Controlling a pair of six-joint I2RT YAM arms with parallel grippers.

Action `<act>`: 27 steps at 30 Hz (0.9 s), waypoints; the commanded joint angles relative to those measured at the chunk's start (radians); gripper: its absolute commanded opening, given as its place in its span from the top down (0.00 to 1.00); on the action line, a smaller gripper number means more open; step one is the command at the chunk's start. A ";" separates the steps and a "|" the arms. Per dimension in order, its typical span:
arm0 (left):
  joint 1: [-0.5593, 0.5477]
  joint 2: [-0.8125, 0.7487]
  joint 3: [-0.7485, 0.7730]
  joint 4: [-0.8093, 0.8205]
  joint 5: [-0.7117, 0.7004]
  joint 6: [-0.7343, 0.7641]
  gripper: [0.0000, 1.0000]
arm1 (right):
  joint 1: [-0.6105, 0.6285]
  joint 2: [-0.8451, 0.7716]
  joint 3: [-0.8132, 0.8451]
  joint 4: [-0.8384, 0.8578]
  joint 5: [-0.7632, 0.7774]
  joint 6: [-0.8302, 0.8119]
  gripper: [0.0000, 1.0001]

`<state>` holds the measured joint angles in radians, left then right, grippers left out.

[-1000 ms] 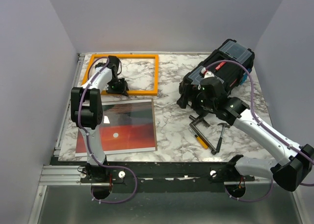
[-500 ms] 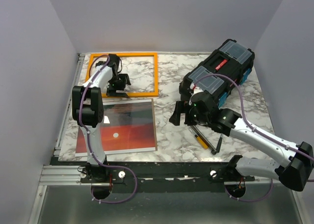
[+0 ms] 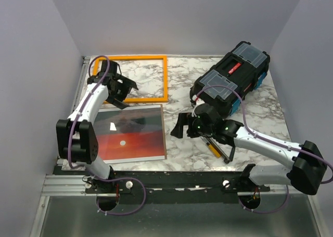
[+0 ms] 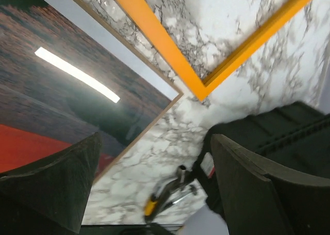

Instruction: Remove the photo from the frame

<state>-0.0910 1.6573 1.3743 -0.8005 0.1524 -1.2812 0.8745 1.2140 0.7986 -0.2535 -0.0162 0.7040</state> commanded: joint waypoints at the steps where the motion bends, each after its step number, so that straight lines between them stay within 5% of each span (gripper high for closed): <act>1: -0.018 -0.146 -0.162 0.092 0.058 0.349 0.11 | -0.019 0.100 0.008 0.105 -0.186 -0.004 0.01; 9: -0.094 -0.505 -0.559 0.248 0.230 0.635 0.11 | -0.032 0.208 -0.062 0.325 -0.359 0.057 0.05; 15: -0.262 -0.683 -0.756 0.307 0.173 0.639 0.12 | -0.038 0.270 -0.061 0.376 -0.347 0.084 0.05; 27: -0.349 -0.586 -0.829 0.429 0.042 0.582 0.18 | -0.060 0.464 -0.060 0.489 -0.372 0.200 0.27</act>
<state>-0.4274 1.0309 0.5724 -0.4591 0.2527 -0.6811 0.8177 1.6154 0.7265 0.1841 -0.3504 0.8772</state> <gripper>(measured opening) 0.826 0.760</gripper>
